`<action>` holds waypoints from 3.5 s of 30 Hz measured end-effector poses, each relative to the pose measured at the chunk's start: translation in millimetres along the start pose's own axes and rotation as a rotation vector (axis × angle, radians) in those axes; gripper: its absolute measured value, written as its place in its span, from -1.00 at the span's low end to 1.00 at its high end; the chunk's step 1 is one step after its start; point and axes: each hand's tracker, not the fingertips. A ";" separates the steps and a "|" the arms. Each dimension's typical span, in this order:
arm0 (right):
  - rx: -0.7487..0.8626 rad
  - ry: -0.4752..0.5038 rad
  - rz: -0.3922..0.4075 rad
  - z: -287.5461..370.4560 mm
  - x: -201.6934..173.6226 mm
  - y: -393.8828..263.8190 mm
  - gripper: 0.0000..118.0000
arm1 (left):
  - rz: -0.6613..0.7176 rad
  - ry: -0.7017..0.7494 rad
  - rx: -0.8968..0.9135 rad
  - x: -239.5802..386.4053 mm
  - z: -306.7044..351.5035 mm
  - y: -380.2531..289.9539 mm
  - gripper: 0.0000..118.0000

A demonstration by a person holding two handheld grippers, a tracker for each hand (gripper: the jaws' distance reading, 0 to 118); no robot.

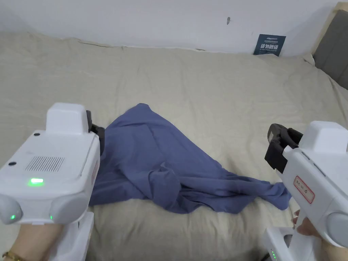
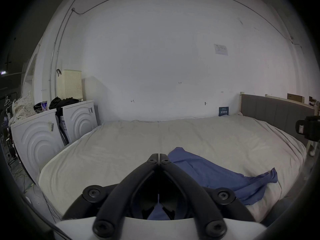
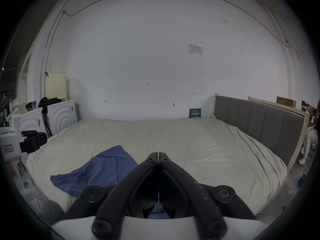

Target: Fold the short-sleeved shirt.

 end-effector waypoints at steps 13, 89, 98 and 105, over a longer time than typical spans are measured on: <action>-0.067 -0.040 -0.068 -39.6 30.0 5.4 -0.98 | -0.029 -0.182 -0.493 24.3 -222.6 64.4 1.00; -0.010 0.111 -0.093 57.3 91.8 308.0 -0.84 | 0.184 0.057 0.183 -140.4 -50.3 318.8 -0.96; 0.099 0.091 -0.108 102.9 83.4 381.2 -0.84 | 0.223 0.094 0.255 -160.6 -6.9 367.4 -0.96; 0.088 0.035 -0.099 93.6 82.9 414.0 -0.84 | 0.193 0.114 0.192 -149.9 -1.4 368.3 -0.96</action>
